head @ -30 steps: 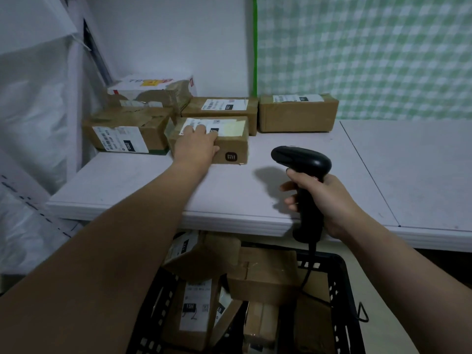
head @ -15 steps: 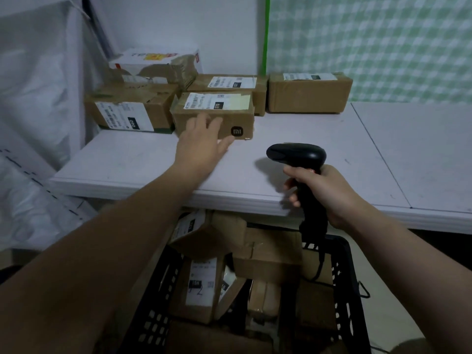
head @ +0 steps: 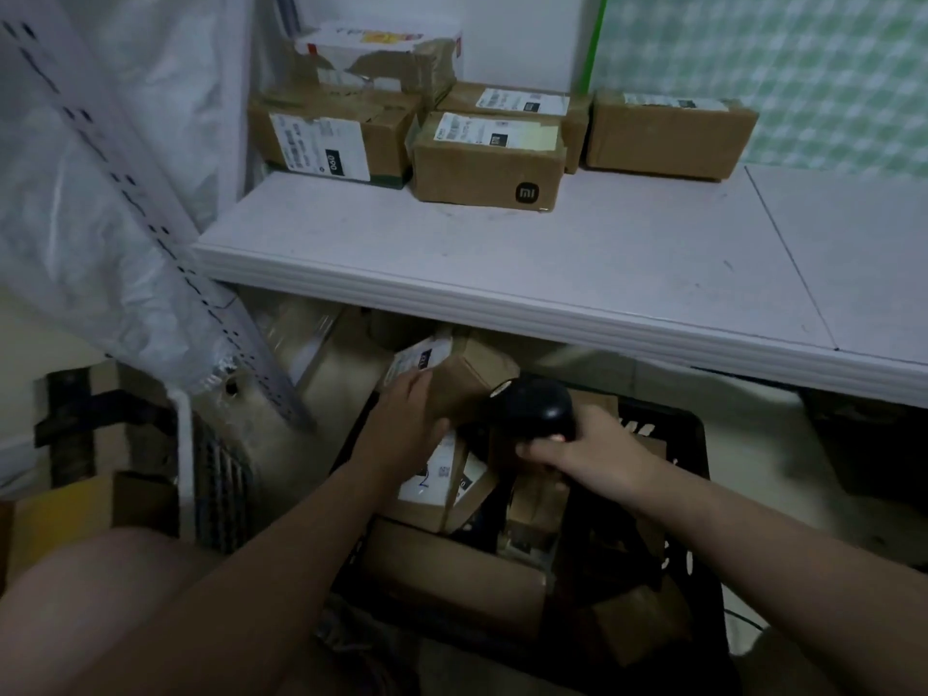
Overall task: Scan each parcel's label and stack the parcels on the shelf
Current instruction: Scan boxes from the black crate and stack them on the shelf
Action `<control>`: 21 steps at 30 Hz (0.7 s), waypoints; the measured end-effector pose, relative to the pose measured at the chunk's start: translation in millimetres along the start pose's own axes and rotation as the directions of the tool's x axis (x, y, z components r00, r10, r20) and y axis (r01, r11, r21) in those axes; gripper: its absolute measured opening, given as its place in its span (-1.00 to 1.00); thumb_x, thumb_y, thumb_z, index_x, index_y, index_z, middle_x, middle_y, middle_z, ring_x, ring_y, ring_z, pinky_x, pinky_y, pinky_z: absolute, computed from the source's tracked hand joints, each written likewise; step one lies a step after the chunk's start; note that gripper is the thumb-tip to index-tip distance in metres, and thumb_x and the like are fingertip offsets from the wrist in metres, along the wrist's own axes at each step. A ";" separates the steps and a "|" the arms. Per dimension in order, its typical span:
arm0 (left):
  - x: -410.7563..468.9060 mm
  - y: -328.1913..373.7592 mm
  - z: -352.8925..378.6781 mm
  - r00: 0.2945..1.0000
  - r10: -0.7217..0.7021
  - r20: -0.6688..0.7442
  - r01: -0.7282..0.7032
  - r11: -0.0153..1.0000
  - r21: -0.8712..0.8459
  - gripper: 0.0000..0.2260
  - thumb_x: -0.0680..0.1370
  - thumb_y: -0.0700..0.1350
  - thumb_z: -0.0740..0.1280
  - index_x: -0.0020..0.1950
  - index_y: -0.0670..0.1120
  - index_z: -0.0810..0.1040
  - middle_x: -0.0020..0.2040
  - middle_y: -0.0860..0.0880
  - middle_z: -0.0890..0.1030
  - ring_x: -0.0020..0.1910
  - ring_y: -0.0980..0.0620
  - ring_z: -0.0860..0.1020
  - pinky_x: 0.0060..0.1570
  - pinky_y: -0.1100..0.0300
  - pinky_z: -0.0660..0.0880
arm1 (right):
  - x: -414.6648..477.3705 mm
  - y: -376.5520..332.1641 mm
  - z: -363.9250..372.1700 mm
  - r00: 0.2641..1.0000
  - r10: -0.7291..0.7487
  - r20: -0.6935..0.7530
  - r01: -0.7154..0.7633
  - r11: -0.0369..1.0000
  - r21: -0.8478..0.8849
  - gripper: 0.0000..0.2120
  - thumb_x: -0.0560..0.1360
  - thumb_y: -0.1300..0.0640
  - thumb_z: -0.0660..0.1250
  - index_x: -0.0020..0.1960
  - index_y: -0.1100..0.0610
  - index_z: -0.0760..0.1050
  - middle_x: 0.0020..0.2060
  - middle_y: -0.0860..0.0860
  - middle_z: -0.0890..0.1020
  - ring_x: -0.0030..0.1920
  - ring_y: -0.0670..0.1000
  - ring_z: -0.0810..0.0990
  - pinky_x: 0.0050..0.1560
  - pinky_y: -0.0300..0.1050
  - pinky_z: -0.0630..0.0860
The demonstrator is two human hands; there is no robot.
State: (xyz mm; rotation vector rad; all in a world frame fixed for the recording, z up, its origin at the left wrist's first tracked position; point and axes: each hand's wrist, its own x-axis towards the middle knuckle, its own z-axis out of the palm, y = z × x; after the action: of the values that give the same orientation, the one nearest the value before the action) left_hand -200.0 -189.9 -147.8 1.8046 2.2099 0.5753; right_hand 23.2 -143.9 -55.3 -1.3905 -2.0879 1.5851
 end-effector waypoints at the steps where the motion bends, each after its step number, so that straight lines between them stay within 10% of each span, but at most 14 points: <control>1: 8.4 -1.8 1.4 0.999 -0.022 0.029 0.022 1.000 -0.001 -0.35 0.57 -0.01 0.31 0.54 -0.22 0.10 0.53 -0.19 0.15 0.52 -0.12 0.11 0.46 0.07 0.08 | 4.6 6.1 4.3 0.998 0.036 -0.047 -0.036 0.999 0.002 -0.88 0.47 0.17 0.43 -0.20 0.03 0.53 -0.40 -0.06 0.57 -0.46 -0.15 0.53 -0.41 -0.27 0.45; 8: 26.7 -16.7 15.0 0.981 -0.170 0.090 0.182 0.972 -0.149 -0.39 0.49 0.29 0.15 0.46 0.00 0.33 0.39 -0.15 0.38 0.35 -0.15 0.34 0.32 -0.03 0.29 | 30.0 27.9 21.5 0.948 0.297 -0.114 -0.224 0.878 0.424 -0.95 0.53 0.19 0.36 -0.02 0.12 0.50 -0.18 0.07 0.60 -0.22 -0.01 0.56 -0.36 -0.36 0.49; 12: 12.3 -16.4 17.4 0.984 -0.170 -0.056 0.124 0.873 -0.472 -0.77 0.61 0.00 0.20 -0.01 -0.16 0.50 -0.04 -0.09 0.54 -0.02 -0.03 0.49 0.05 0.05 0.45 | 39.6 26.2 35.2 0.935 0.338 -0.105 -0.232 0.810 0.538 -0.85 0.52 0.11 0.39 0.06 0.08 0.50 -0.12 0.01 0.60 -0.14 -0.02 0.57 -0.33 -0.21 0.44; 16: 8.1 -17.2 25.2 0.961 -0.275 0.018 0.229 0.760 -0.608 -0.88 0.61 -0.08 0.25 0.02 -0.12 0.41 -0.03 -0.01 0.49 -0.05 0.07 0.49 -0.06 0.22 0.43 | 56.3 20.9 54.1 0.929 0.330 -0.167 -0.175 0.790 0.587 -0.72 0.51 0.08 0.41 0.18 0.05 0.45 -0.02 0.01 0.62 -0.09 -0.04 0.58 -0.29 -0.22 0.44; 21: 10.7 -30.2 33.9 0.915 -0.374 0.153 0.392 0.729 -0.562 -0.32 0.41 0.35 0.28 0.42 0.03 0.30 0.31 -0.04 0.34 0.32 -0.07 0.37 0.30 -0.07 0.37 | 70.7 21.2 58.7 0.928 0.319 -0.192 -0.165 0.814 0.557 -0.71 0.49 0.07 0.44 0.15 -0.02 0.44 -0.10 -0.08 0.58 -0.14 -0.13 0.54 -0.26 -0.28 0.43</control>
State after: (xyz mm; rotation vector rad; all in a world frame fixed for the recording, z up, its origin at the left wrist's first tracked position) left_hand -214.9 -179.2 -190.7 0.9983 1.9882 0.9856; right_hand -40.1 -130.2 -123.9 -1.5866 -1.2064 1.7547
